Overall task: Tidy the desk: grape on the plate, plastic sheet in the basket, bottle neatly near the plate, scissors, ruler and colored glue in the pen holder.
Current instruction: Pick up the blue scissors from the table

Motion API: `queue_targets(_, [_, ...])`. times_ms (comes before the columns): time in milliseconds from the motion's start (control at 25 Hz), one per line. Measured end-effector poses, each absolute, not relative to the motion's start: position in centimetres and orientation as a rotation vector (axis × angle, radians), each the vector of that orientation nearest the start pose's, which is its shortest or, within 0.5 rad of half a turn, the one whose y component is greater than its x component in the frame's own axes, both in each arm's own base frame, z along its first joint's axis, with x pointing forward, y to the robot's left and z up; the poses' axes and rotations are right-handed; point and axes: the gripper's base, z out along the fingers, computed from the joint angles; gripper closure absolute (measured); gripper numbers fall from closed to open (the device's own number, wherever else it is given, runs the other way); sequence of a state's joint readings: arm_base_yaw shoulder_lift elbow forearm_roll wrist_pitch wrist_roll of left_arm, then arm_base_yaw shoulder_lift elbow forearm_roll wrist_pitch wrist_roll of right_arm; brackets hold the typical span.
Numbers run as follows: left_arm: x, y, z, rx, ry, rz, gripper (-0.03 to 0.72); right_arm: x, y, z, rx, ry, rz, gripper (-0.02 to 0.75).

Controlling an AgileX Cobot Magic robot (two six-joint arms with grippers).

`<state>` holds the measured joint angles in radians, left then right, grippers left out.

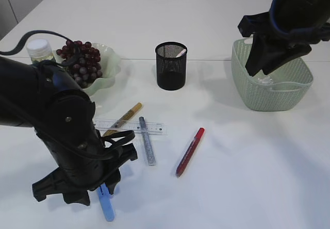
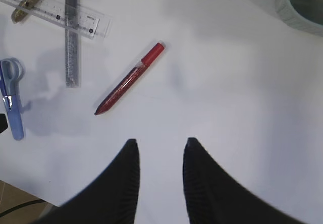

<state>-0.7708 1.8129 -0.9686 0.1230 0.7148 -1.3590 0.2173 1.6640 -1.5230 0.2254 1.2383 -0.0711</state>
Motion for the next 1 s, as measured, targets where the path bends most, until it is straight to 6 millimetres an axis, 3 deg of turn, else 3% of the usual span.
queue_targets(1000, [22.9, -21.9, 12.1, -0.709, 2.985, -0.084, 0.367, 32.9, 9.2, 32.4, -0.353, 2.839, 0.341, 0.482])
